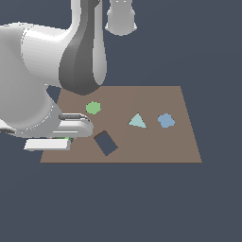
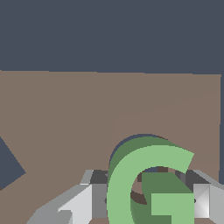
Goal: Insert a designated object into the corresponding slot on a board.
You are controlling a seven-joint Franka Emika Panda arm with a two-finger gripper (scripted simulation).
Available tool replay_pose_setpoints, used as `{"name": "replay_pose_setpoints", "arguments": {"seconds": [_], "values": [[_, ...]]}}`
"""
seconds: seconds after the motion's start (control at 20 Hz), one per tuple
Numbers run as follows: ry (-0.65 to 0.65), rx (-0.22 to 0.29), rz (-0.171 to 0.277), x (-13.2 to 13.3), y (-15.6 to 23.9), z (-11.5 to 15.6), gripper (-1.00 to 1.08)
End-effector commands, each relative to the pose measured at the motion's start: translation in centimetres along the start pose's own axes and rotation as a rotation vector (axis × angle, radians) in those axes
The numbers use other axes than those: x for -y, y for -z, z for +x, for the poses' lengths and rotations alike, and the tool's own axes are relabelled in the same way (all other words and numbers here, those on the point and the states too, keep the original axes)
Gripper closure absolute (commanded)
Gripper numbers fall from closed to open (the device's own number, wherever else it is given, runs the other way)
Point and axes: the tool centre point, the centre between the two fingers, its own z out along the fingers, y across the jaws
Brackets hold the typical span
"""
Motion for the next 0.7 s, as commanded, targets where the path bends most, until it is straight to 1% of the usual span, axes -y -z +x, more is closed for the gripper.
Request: {"name": "replay_pose_setpoints", "arguments": {"seconds": [0.0,0.3,0.35,0.65], "values": [[0.000,0.000,0.000,0.00,0.00,0.00,1.08],[-0.006,0.000,0.000,-0.03,-0.99,-0.06,1.08],[-0.006,0.000,0.000,-0.03,-0.99,-0.06,-0.92],[-0.006,0.000,0.000,-0.03,-0.99,-0.06,-0.92]]}}
